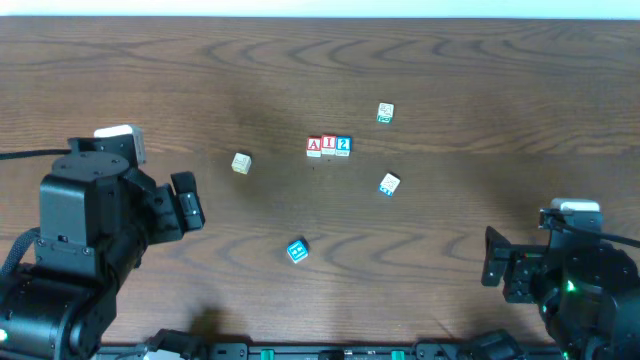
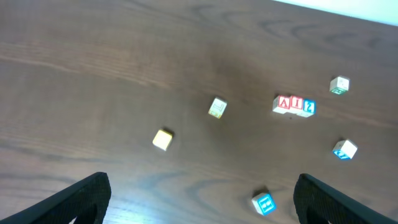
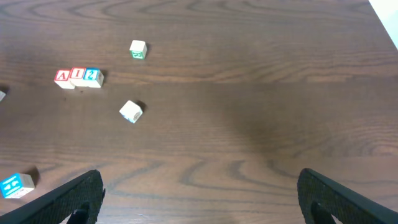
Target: Spell out Ai2
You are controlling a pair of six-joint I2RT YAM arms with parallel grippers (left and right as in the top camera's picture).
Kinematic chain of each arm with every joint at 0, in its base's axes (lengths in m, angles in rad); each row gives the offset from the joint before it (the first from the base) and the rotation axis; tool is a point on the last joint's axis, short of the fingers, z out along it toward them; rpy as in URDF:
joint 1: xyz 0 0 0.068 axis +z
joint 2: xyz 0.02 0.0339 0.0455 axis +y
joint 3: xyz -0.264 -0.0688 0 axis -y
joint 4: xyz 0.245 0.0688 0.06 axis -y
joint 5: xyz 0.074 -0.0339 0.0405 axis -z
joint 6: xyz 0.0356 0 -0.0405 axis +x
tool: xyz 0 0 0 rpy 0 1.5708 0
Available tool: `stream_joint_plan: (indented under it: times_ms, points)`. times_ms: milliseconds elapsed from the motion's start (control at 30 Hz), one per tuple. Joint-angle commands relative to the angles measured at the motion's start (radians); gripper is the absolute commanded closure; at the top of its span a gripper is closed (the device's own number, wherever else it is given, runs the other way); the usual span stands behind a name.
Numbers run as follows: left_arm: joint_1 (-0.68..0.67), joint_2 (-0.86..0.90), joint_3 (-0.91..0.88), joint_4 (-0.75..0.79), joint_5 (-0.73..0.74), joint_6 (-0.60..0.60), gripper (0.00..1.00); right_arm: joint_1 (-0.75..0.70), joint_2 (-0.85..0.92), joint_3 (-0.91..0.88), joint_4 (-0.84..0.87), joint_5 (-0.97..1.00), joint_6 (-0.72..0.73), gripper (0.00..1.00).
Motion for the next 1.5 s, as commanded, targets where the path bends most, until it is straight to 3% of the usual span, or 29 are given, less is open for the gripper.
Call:
stream_joint_plan:
  times_ms: [0,133,233,367,600,833,1467]
  points:
    - [-0.003,-0.024,-0.003,-0.057,-0.014,-0.003,0.05,0.006,-0.005,-0.005,-0.003,0.011,0.008,0.01]
    - [0.041,-0.128,-0.012,-0.064,-0.049,-0.002,0.05,0.006,-0.005,-0.005,-0.003,0.011,0.008,0.01]
    - [0.091,-0.257,-0.111,0.026,-0.049,0.093,0.05,0.006,-0.005,-0.005,-0.003,0.011,0.008,0.01]
    - [0.132,-0.433,-0.355,0.232,-0.047,0.177,0.05,0.006,-0.005,-0.005,-0.003,0.011,0.008,0.01]
    - [0.144,-0.697,-0.840,0.504,0.025,0.177,0.05,0.006,-0.005,-0.005,-0.003,0.011,0.008,0.01]
    - [0.144,-0.847,-1.171,0.750,0.069,0.173,0.05,0.006,-0.005,-0.005,-0.003,0.011,0.008,0.01]
    - [0.144,-0.975,-1.400,0.846,0.053,0.181,0.05,0.006,-0.005,-0.005,-0.003,0.011,0.008,0.01]
